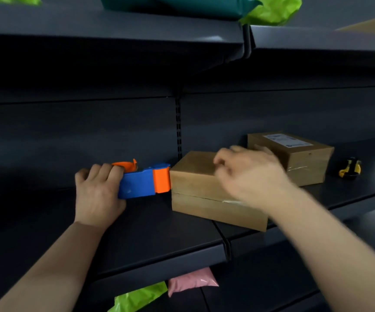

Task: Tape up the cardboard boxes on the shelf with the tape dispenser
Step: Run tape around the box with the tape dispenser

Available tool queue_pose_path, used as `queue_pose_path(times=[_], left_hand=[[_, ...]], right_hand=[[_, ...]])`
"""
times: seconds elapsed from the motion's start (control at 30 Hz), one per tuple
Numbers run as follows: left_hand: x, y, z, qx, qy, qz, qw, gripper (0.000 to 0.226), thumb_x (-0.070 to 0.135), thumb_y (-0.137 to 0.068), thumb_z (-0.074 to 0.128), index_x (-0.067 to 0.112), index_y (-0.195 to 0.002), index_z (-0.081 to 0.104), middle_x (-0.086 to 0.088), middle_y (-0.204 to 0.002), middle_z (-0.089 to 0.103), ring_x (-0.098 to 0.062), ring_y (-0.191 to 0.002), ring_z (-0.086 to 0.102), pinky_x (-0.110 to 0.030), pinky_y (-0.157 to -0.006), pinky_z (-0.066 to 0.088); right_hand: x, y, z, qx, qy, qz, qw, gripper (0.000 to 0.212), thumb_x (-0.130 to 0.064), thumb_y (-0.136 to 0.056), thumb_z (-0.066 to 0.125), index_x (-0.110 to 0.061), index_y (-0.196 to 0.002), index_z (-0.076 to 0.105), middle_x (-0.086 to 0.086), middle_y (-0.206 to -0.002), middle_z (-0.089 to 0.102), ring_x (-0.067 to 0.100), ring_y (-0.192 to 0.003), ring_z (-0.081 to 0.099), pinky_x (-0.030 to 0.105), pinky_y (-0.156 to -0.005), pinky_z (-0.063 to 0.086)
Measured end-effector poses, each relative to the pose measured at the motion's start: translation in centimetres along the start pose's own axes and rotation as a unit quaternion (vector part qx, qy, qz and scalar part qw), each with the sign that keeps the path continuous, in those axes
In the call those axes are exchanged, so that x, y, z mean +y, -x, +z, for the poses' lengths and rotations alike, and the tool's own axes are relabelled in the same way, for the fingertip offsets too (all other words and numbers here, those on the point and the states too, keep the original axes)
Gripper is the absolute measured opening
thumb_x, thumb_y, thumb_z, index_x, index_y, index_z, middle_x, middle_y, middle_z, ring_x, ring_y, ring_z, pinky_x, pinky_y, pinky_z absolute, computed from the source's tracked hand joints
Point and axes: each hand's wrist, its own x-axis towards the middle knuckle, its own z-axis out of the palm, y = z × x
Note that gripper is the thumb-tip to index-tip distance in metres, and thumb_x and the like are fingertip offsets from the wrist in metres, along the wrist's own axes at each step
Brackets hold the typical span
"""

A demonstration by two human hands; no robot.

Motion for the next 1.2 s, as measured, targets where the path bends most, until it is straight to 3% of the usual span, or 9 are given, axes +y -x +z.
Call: queue_pose_path(times=[0.1, 0.2, 0.27, 0.47, 0.6, 0.83, 0.97, 1.1, 1.2], left_hand=[[0.3, 0.0, 0.0, 0.0, 0.022, 0.013, 1.0, 0.051, -0.002, -0.044, 0.075, 0.007, -0.092, 0.059, -0.009, -0.08, 0.057, -0.033, -0.075, 0.054, -0.045, -0.074, 0.036], [0.3, 0.3, 0.2, 0.007, 0.031, 0.018, 0.999, 0.049, -0.001, -0.046, 0.075, 0.007, -0.092, 0.06, -0.008, -0.078, 0.058, -0.033, -0.074, 0.056, -0.044, -0.072, 0.036], [0.2, 0.3, 0.3, 0.008, 0.038, 0.016, 0.999, 0.046, 0.0, -0.048, 0.075, 0.008, -0.091, 0.059, -0.007, -0.077, 0.058, -0.032, -0.073, 0.057, -0.043, -0.072, 0.037], [0.3, 0.4, 0.5, -0.008, 0.062, 0.047, 0.997, 0.045, 0.0, -0.046, 0.072, 0.009, -0.087, 0.057, -0.006, -0.075, 0.057, -0.031, -0.07, 0.056, -0.041, -0.07, 0.036], [0.5, 0.1, 0.9, -0.01, 0.066, 0.042, 0.997, 0.043, -0.001, -0.048, 0.072, 0.008, -0.087, 0.057, -0.006, -0.075, 0.058, -0.031, -0.069, 0.057, -0.041, -0.07, 0.035], [0.7, 0.1, 1.1, -0.027, 0.078, 0.053, 0.995, 0.041, 0.006, -0.052, 0.07, 0.01, -0.089, 0.054, -0.005, -0.075, 0.057, -0.031, -0.069, 0.057, -0.041, -0.07, 0.036], [0.3, 0.2, 0.7, -0.044, 0.081, 0.062, 0.994, 0.03, 0.018, -0.059, 0.062, 0.012, -0.088, 0.055, -0.004, -0.076, 0.058, -0.029, -0.068, 0.057, -0.04, -0.071, 0.033], [-0.3, 0.4, 0.3, -0.041, 0.109, 0.085, 0.989, 0.022, 0.024, -0.069, 0.054, 0.013, -0.088, 0.058, -0.001, -0.076, 0.058, -0.027, -0.069, 0.057, -0.041, -0.074, 0.036], [0.5, 0.2, 0.0, -0.017, 0.143, 0.126, 0.982, 0.026, 0.021, -0.068, 0.063, 0.012, -0.092, 0.061, -0.001, -0.077, 0.059, -0.025, -0.071, 0.057, -0.041, -0.078, 0.037]], right_hand=[[-5.3, -0.6, 4.4, 0.088, 0.093, 0.057, 0.99, 0.063, -0.062, -0.095, 0.022, -0.018, -0.108, 0.065, 0.007, -0.105, 0.062, 0.027, -0.099, 0.059, 0.052, -0.104, 0.032], [-5.5, -1.8, 8.4, 0.254, 0.103, 0.014, 0.962, 0.042, -0.054, -0.093, 0.046, -0.017, -0.082, 0.063, 0.002, -0.08, 0.058, 0.023, -0.075, 0.055, 0.041, -0.077, 0.037], [-4.4, -2.6, 9.1, 0.28, 0.11, 0.0, 0.954, 0.038, -0.054, -0.092, 0.051, -0.02, -0.079, 0.062, 0.0, -0.077, 0.056, 0.021, -0.072, 0.053, 0.037, -0.071, 0.031], [-2.5, -2.6, 8.8, 0.305, 0.09, -0.061, 0.946, 0.043, -0.056, -0.096, 0.043, -0.025, -0.098, 0.072, -0.005, -0.089, 0.067, 0.019, -0.083, 0.061, 0.041, -0.084, 0.033], [1.8, -1.3, 8.7, 0.36, -0.007, 0.019, 0.933, 0.043, -0.05, -0.099, 0.037, -0.029, -0.097, 0.074, -0.008, -0.096, 0.07, 0.019, -0.092, 0.059, 0.046, -0.095, 0.031], [-1.2, -2.7, 5.9, 0.268, -0.026, 0.091, 0.959, 0.052, -0.064, -0.093, 0.034, -0.025, -0.071, 0.061, -0.005, -0.081, 0.063, 0.02, -0.089, 0.058, 0.052, -0.104, 0.029], [-6.7, -4.6, 5.8, 0.115, -0.029, 0.039, 0.992, 0.066, -0.068, -0.092, 0.017, -0.029, -0.108, 0.068, -0.005, -0.115, 0.067, 0.021, -0.111, 0.058, 0.048, -0.108, 0.028], [-5.3, -4.0, 7.1, 0.137, -0.027, -0.031, 0.99, 0.059, -0.052, -0.094, 0.021, -0.028, -0.098, 0.075, -0.007, -0.105, 0.073, 0.018, -0.098, 0.068, 0.037, -0.087, 0.042], [-2.7, -2.2, 5.9, 0.113, -0.094, -0.117, 0.982, 0.054, -0.044, -0.095, 0.02, -0.032, -0.123, 0.065, -0.012, -0.125, 0.065, 0.008, -0.119, 0.059, 0.031, -0.093, 0.041]])
